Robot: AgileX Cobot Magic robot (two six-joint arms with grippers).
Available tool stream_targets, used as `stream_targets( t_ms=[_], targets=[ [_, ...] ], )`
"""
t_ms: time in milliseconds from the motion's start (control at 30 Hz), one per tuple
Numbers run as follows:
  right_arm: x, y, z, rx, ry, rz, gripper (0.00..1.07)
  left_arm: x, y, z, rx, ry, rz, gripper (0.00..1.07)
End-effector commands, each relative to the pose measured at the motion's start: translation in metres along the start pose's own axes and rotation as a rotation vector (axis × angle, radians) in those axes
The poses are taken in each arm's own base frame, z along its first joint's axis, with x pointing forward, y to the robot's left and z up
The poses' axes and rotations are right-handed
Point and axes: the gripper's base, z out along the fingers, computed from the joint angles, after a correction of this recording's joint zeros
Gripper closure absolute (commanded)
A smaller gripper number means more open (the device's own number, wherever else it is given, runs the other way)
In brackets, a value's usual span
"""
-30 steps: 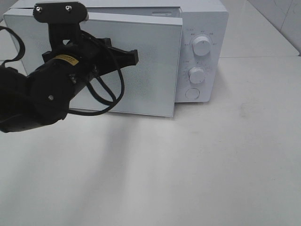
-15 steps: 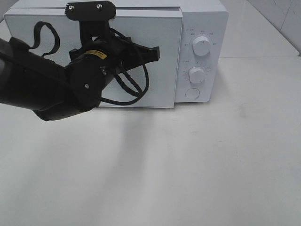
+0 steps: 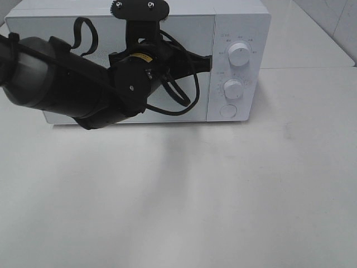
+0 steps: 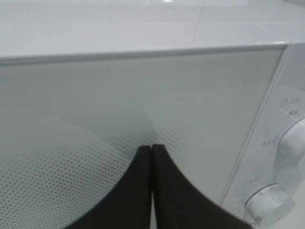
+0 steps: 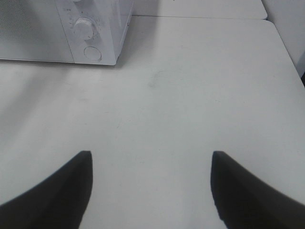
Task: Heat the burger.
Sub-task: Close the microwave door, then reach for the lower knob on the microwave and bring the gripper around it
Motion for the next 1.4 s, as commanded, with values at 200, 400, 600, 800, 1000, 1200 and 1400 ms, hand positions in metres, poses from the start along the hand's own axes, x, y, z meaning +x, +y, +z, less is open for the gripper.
stream_targets(
  t_ms=[200, 400, 600, 800, 1000, 1200, 1400],
  targets=[
    [0.003, 0.000, -0.003, 0.003, -0.026, -0.009, 0.38, -0.017, -0.009, -0.005, 0.018, -0.006, 0.038, 1.07],
    [0.003, 0.000, -0.003, 0.004, -0.026, -0.010, 0.38, -0.017, -0.018, -0.016, 0.075, 0.061, 0.059, 1.07],
    [0.003, 0.000, -0.003, 0.004, -0.026, -0.010, 0.38, -0.014, -0.011, -0.036, 0.106, 0.149, 0.048, 1.07],
    [0.003, 0.000, -0.003, 0.004, -0.026, -0.010, 0.38, -0.010, -0.003, -0.071, 0.194, 0.299, 0.046, 0.89],
    [0.003, 0.000, -0.003, 0.004, -0.026, -0.010, 0.38, -0.006, 0.013, -0.093, 0.231, 0.413, 0.033, 0.22],
    [0.003, 0.000, -0.003, 0.004, -0.026, -0.010, 0.38, -0.014, 0.046, -0.108, 0.325, 0.640, -0.008, 0.04],
    [0.003, 0.000, -0.003, 0.004, -0.026, -0.010, 0.38, -0.023, 0.076, -0.121, 0.336, 0.784, -0.046, 0.04]
  ],
)
